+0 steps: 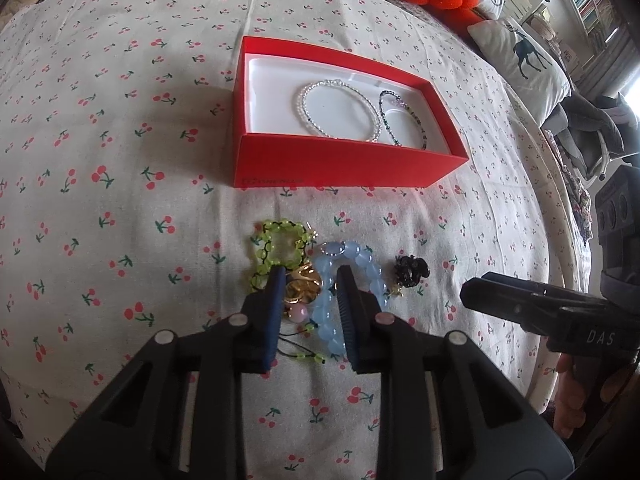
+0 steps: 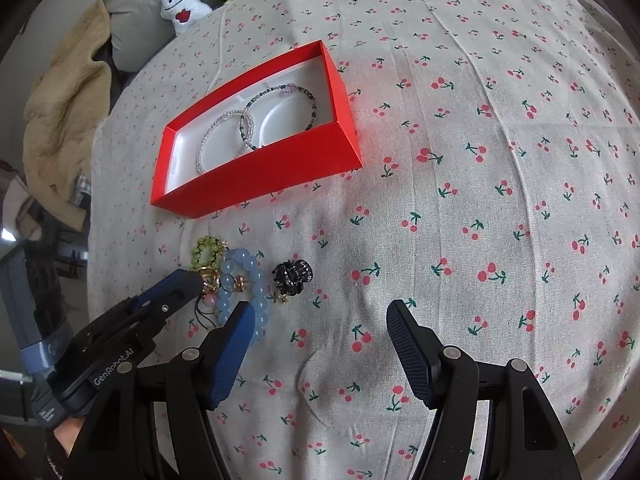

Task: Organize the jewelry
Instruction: 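Grasp the gold flower charm with the left tool while the right tool grasps the black hair clip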

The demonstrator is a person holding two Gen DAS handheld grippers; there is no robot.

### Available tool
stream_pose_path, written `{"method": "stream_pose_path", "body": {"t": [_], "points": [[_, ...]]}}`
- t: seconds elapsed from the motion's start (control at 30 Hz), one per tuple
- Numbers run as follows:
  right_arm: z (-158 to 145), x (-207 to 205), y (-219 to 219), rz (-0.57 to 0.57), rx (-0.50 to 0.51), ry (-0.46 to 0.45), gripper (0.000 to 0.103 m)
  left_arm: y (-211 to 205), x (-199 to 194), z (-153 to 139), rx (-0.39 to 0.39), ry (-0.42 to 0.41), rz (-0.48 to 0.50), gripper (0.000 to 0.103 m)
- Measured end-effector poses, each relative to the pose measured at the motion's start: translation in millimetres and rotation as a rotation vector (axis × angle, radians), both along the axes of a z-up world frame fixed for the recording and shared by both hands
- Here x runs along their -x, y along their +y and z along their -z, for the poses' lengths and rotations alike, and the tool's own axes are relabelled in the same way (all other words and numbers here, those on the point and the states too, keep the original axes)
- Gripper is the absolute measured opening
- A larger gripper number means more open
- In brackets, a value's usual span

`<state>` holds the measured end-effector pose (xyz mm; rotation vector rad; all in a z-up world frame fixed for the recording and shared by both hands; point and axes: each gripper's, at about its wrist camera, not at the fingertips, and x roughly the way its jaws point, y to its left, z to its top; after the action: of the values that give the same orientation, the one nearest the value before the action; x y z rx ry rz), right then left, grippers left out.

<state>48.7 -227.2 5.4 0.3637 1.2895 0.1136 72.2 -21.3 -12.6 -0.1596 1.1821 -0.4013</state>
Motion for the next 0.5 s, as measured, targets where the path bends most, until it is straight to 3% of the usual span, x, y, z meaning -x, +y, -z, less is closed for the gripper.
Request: {"method": "stream_pose_path", "body": {"t": [0.5], "points": [[10.9, -5.6, 2.7, 0.009, 0.013, 0.023, 0.07, -5.3, -7.9, 9.6, -0.007, 0.04, -0.062, 0.025]]}}
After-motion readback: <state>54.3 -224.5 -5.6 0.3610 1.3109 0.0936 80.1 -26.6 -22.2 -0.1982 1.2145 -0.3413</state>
